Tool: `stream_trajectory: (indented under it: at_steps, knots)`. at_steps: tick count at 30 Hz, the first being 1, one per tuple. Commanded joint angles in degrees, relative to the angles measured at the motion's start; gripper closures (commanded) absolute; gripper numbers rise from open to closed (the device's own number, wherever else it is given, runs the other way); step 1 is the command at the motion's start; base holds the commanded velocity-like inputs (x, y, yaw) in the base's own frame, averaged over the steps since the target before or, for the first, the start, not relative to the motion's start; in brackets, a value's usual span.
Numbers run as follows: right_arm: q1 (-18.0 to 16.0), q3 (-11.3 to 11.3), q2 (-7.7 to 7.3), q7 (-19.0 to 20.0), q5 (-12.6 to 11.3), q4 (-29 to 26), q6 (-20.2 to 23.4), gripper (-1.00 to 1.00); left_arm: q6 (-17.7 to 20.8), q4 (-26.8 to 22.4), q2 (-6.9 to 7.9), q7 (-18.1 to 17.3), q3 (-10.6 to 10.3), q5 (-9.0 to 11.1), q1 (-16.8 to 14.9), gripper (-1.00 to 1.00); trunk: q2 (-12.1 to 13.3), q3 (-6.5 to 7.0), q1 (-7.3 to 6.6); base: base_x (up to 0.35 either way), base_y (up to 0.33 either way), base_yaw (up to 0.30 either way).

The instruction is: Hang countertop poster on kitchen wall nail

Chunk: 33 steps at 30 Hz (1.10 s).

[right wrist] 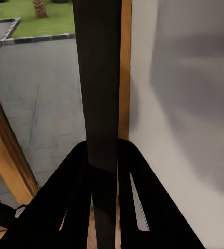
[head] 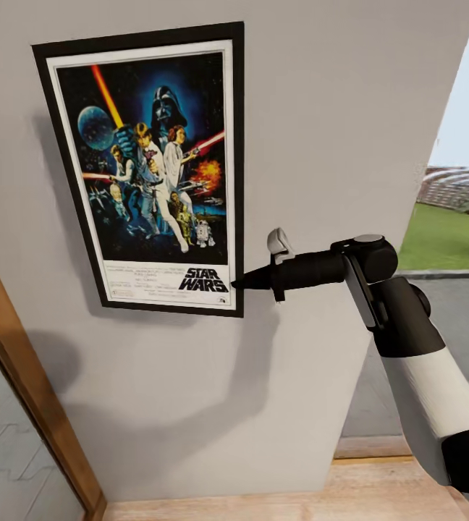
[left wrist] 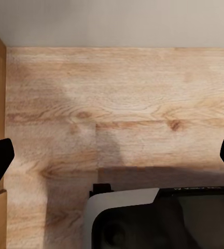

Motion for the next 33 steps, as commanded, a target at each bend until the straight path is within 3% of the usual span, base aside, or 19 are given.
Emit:
stream_trajectory:
  at_steps: [1,25,33]
  knots:
    - [-0.1,0.1,-0.06,0.0,-0.5,0.0,0.7,1.00,-0.1,-0.1,-0.04,-0.4,0.3,-0.2,0.0,-1.00,-0.1,-0.09,0.06,0.253,0.000,0.000]
    - [-0.1,0.2,-0.11,0.0,-0.5,0.0,0.7,1.00,-0.1,-0.1,-0.04,-0.4,0.3,-0.2,0.0,-1.00,-0.1,-0.09,0.06,0.026,0.000,0.000]
    - [-0.1,0.2,-0.06,0.0,-0.5,0.0,0.7,1.00,-0.1,-0.1,-0.04,-0.4,0.3,-0.2,0.0,-1.00,-0.1,-0.09,0.06,0.165,0.000,0.000]
